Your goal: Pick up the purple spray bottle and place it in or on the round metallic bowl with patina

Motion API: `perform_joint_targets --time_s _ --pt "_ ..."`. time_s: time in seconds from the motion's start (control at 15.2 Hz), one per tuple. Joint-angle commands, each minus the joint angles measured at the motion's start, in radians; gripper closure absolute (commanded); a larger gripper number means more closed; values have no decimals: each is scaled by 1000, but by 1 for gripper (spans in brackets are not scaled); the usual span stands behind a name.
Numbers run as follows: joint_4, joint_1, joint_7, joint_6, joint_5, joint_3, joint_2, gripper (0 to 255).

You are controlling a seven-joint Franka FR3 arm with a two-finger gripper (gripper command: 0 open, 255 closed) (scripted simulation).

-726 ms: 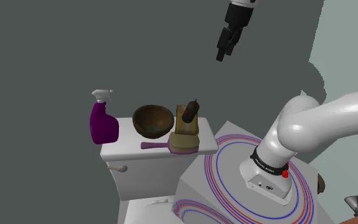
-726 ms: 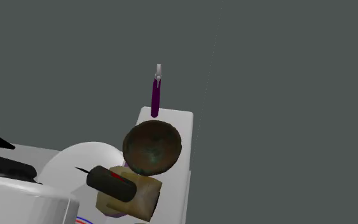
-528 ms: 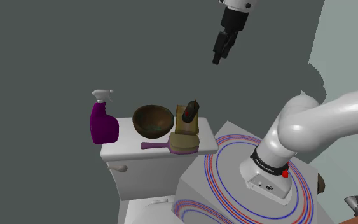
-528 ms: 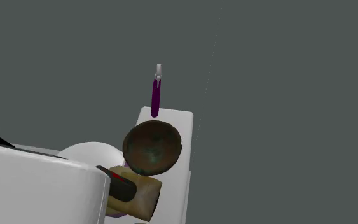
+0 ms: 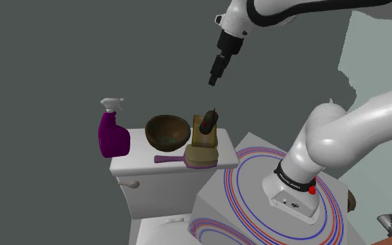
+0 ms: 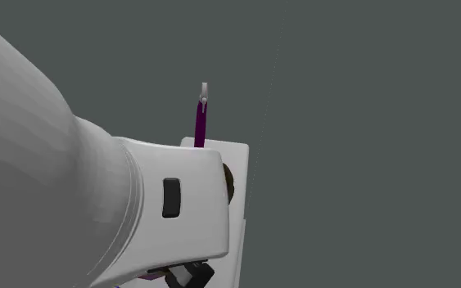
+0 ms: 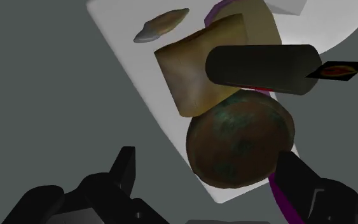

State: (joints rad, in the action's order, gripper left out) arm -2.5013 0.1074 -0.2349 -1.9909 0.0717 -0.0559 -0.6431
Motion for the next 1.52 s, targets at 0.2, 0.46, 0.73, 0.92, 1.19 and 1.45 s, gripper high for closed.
perform_joint_targets --time_s 0.2,0.46,0.73,0.92,1.19,1.45 --pt "-29 75 -106 -216 68 -15 125 0" --pt "-24 145 -212 -372 143 -31 243 0" --pt "6 225 -342 -508 248 -49 370 0" --pt "45 286 -462 -591 351 -61 468 0" --pt "119 353 -649 -670 521 -61 598 0" --pt "215 387 -844 -717 697 -30 724 0"
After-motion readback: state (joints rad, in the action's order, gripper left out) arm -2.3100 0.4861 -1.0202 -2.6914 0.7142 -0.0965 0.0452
